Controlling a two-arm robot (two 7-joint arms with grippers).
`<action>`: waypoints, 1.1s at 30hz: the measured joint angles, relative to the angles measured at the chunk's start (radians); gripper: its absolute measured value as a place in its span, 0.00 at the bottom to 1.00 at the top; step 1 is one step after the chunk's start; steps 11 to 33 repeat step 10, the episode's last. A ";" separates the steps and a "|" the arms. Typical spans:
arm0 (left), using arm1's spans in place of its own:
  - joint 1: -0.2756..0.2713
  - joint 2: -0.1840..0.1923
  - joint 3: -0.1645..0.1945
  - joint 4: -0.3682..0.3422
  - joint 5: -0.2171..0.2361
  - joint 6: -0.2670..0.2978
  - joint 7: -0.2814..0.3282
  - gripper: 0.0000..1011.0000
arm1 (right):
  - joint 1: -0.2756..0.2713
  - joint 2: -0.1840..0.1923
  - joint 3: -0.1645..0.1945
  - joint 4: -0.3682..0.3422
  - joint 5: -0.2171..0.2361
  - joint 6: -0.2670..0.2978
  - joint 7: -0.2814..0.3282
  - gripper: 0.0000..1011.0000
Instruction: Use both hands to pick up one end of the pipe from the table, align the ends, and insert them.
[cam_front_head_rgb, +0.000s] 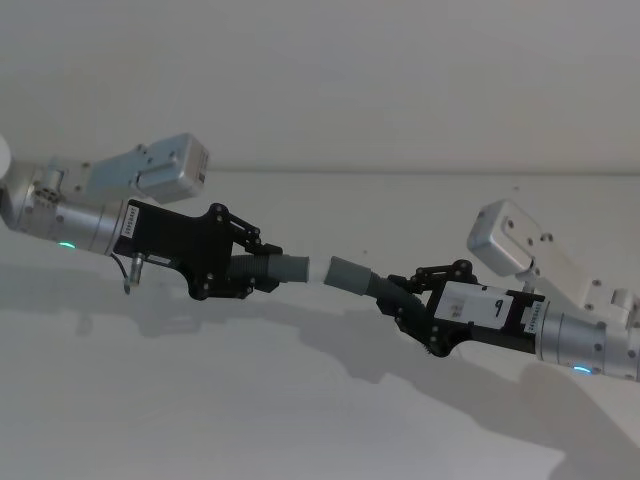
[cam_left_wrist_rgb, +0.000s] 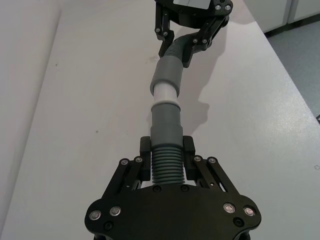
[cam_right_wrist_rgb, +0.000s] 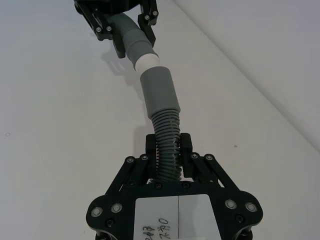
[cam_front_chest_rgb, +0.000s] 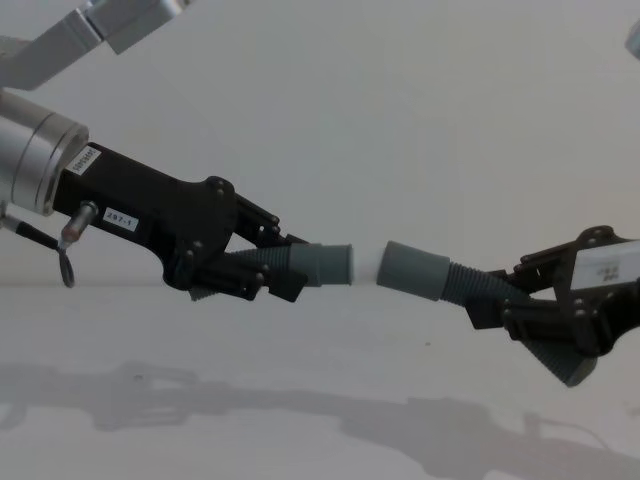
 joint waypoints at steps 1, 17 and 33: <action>0.000 0.000 0.000 0.000 0.000 0.000 0.000 0.36 | 0.000 0.000 0.000 0.000 0.000 0.000 0.000 0.26; 0.001 0.002 0.001 -0.002 -0.002 0.001 0.001 0.36 | 0.003 0.000 -0.003 0.002 0.002 0.000 0.001 0.26; 0.001 0.002 0.001 -0.002 -0.002 0.001 0.001 0.36 | 0.003 0.000 -0.003 0.002 0.002 0.000 0.001 0.26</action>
